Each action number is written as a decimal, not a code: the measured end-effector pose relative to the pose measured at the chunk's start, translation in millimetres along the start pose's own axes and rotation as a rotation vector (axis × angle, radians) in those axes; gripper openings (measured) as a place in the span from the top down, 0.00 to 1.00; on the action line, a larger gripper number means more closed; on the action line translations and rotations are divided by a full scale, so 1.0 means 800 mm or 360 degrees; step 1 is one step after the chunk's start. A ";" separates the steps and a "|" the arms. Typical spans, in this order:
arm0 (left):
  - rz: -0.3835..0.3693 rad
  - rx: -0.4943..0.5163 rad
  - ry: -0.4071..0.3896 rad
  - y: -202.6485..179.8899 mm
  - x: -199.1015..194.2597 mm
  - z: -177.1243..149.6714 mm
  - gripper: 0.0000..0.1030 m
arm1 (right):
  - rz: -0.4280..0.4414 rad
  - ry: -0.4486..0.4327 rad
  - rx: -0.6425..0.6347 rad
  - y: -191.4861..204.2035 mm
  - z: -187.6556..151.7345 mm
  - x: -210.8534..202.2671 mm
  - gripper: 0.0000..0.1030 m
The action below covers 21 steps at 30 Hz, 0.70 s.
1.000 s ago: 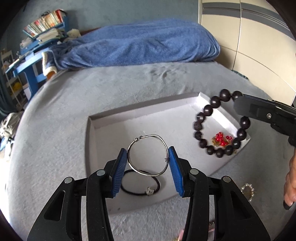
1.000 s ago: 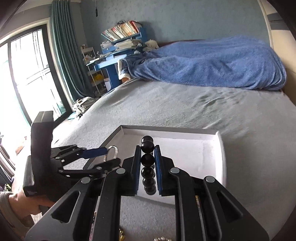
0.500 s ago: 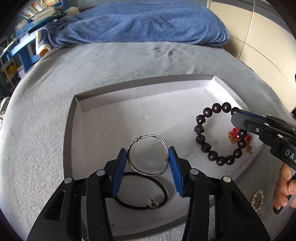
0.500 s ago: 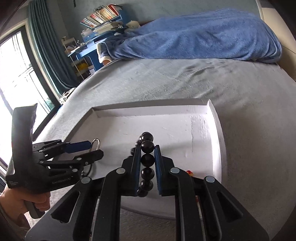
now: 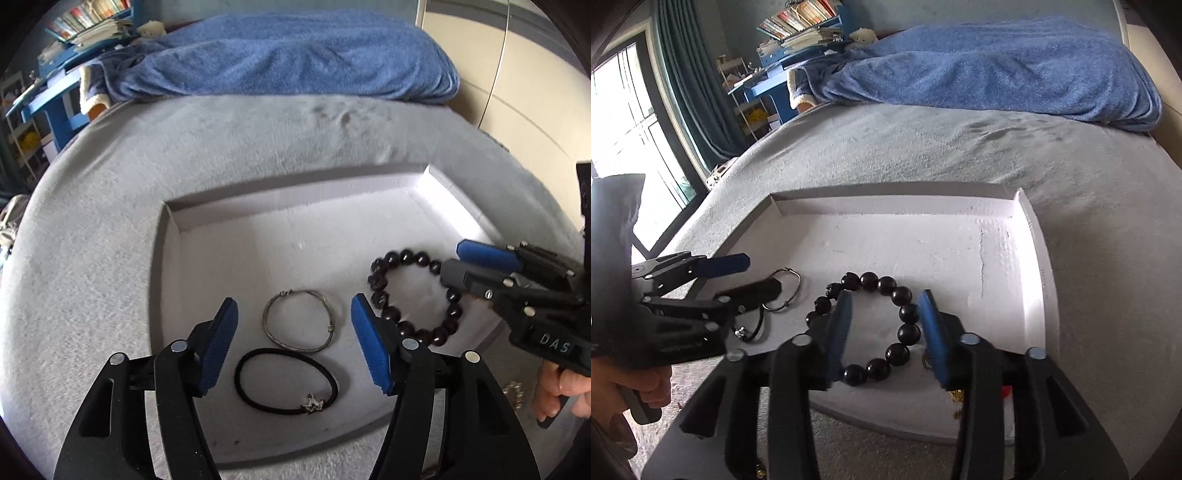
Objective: Organize jewelry
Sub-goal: 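Withdraw both tools from the tray toward the remaining jewelry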
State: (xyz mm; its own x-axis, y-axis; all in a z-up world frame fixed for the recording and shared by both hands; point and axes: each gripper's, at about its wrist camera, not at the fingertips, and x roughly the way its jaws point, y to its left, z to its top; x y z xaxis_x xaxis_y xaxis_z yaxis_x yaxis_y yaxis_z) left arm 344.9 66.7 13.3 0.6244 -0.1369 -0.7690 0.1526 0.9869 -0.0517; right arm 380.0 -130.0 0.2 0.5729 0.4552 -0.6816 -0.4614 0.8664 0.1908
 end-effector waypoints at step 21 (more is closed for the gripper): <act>-0.0044 -0.0004 -0.0022 -0.036 -0.111 -0.113 0.30 | -0.0036 -0.0074 0.0054 0.012 -0.069 -0.106 0.53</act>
State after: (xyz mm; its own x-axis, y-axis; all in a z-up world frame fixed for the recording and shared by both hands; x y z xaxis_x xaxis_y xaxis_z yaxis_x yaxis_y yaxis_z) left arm 216.0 58.0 25.4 0.6305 -0.1650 -0.7584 0.1677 0.9830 -0.0744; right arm 289.8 -171.2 21.0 0.6141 0.4436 -0.6528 -0.4249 0.8828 0.2001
